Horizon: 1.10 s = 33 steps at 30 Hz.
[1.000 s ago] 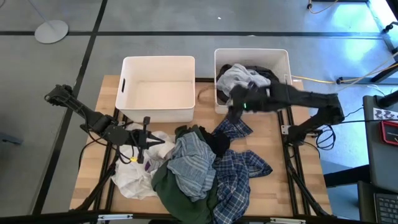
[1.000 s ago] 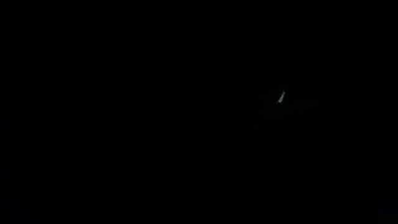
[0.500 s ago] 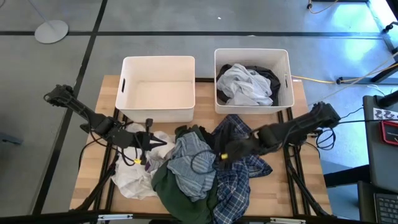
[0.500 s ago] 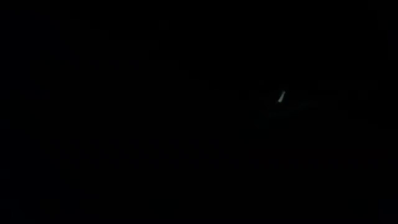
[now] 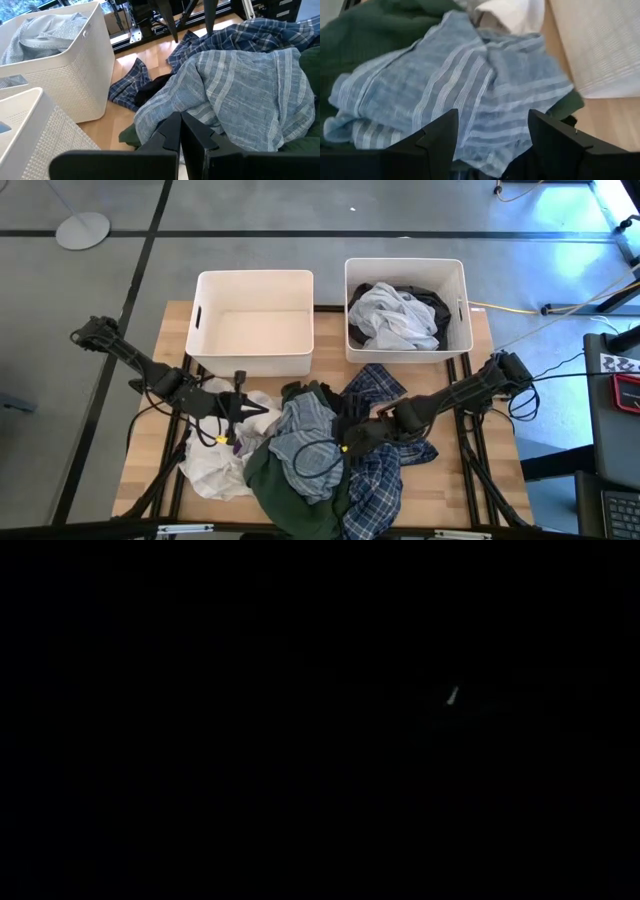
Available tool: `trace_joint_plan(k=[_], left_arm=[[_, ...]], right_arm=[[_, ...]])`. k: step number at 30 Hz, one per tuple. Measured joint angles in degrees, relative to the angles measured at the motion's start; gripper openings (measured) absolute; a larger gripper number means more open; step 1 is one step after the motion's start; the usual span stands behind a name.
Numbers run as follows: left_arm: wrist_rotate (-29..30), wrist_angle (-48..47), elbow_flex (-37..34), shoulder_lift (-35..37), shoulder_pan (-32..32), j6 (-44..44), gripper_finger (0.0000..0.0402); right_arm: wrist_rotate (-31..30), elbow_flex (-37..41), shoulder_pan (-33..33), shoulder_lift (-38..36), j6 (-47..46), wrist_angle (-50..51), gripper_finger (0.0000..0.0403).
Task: Sort clothes
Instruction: Put the black shorts into the right white bin
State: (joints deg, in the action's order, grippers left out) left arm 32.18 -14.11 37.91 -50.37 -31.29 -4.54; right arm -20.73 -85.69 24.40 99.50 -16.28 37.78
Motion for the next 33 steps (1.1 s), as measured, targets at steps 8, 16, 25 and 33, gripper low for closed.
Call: trace_joint_plan(k=[8, 16, 25, 33], left_arm=[[0.00, -0.11, 0.00, 0.00, 0.00, 0.24, 0.0001], [0.00, -0.09, 0.00, 0.00, 0.00, 1.06, 0.0001], [0.00, 0.00, 0.00, 0.00, 0.00, -0.01, 0.0001], [0.00, -0.02, 0.00, 0.00, 0.00, 0.00, 0.0001]], right_arm=[[8.33, -0.09, 0.69, -1.63, -14.64, 11.57, 0.0241], [3.97, 5.52, 1.89, -1.44, -20.58, 16.00, 0.0241], [0.42, 15.61, -2.98, -1.46, -19.06, 9.74, 0.0241], [5.72, 19.92, -6.95, -1.46, -10.18, -2.99, 0.0241]])
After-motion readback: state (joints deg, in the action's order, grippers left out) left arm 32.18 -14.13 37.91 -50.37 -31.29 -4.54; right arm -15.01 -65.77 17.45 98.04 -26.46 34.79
